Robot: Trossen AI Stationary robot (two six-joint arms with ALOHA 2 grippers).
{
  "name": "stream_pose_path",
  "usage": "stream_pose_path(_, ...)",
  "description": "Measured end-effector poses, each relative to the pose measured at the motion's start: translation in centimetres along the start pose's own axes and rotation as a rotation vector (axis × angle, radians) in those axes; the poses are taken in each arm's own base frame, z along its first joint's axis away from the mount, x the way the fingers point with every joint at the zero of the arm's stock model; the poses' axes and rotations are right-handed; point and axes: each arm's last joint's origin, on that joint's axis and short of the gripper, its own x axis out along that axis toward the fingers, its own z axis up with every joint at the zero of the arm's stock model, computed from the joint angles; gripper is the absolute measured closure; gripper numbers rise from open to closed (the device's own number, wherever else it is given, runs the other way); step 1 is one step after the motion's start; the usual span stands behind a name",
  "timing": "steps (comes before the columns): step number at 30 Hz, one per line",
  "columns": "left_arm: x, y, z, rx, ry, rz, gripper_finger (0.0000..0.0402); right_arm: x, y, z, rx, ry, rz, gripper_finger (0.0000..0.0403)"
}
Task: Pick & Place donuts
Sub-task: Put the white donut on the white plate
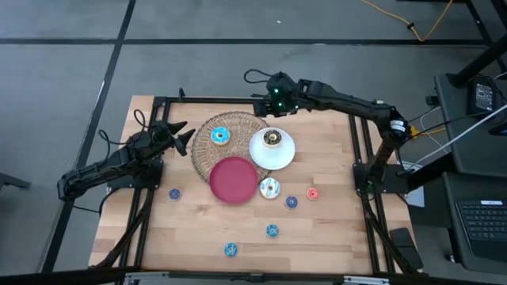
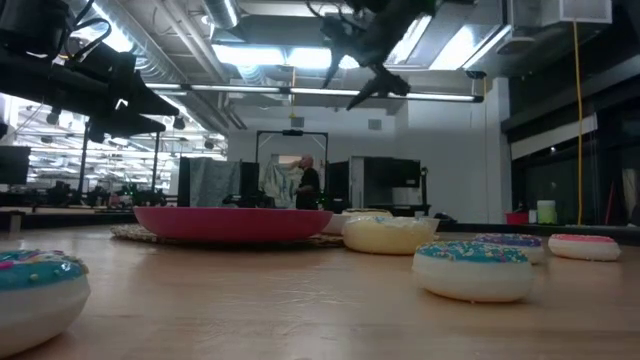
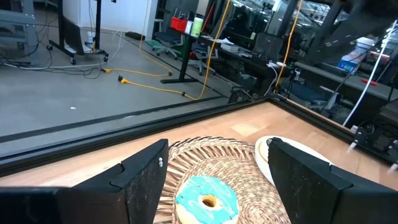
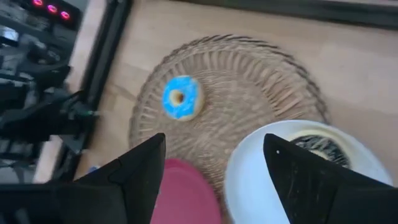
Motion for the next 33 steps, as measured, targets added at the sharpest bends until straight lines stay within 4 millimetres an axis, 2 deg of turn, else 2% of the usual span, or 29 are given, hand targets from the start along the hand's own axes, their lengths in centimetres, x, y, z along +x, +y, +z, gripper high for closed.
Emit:
stream_pose_path(7,0.0,0.0,0.0,0.000,0.000,0.000,0.0135,-1.1,1.9,-3.7,0.008,-0.046,0.050,0.0131)
stream_pose_path(16,0.0,0.0,0.0,0.000,0.000,0.000,0.0135,-2.2,2.7,-10.3,0.023,0.002,0.084,0.0131)
stream_pose_path(25,0.0,0.0,0.0,0.000,-0.001,0.000,0.0135,-1.7,2.0,-16.0,0.062,0.076,0.132,0.0131)
stream_pose_path(33,0.0,0.0,0.0,0.000,0.000,0.000,0.0135,-1.7,-0.1,-19.8,0.082,0.097,0.116,0.0131)
